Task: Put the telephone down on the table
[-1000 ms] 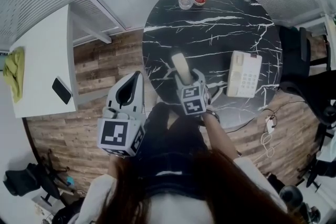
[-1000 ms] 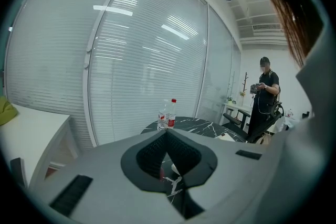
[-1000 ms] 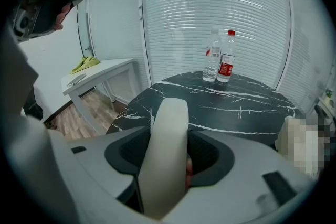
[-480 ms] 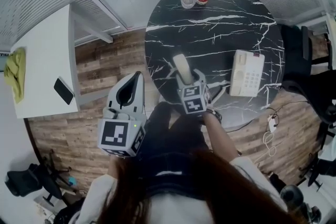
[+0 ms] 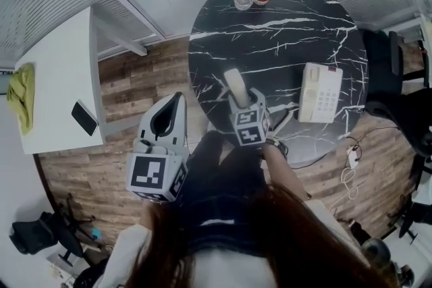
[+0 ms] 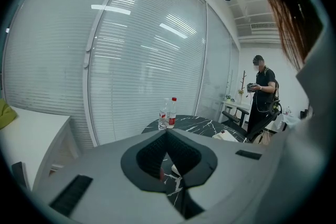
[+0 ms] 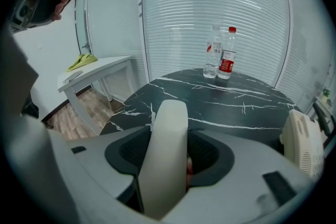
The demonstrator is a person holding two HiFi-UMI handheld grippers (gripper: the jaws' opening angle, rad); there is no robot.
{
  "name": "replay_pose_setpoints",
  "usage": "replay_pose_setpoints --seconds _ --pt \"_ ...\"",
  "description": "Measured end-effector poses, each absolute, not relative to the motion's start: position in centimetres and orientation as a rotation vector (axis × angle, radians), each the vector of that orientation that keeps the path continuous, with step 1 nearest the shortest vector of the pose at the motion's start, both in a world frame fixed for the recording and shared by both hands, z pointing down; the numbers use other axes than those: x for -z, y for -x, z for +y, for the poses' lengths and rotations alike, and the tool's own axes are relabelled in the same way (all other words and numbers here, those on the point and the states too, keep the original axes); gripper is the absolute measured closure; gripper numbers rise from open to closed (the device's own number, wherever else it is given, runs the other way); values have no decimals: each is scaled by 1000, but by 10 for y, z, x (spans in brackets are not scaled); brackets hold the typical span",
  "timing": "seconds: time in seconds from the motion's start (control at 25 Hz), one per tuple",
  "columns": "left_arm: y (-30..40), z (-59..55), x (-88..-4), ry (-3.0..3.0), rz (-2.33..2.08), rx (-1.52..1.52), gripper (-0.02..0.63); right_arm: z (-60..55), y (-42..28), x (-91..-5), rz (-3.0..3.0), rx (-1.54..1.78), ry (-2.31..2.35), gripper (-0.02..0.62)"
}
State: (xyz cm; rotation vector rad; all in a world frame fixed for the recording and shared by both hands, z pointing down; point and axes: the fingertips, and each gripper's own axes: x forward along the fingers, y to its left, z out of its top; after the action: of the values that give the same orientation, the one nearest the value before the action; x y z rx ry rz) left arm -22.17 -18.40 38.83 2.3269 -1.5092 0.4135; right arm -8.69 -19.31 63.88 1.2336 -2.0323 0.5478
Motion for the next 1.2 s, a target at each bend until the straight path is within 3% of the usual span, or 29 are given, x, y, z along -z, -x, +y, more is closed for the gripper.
replay_pose_setpoints --seconds 1.2 --pt "234 -175 -376 -2510 -1348 -365 604 -188 81 -632 -1914 -438 -1340 365"
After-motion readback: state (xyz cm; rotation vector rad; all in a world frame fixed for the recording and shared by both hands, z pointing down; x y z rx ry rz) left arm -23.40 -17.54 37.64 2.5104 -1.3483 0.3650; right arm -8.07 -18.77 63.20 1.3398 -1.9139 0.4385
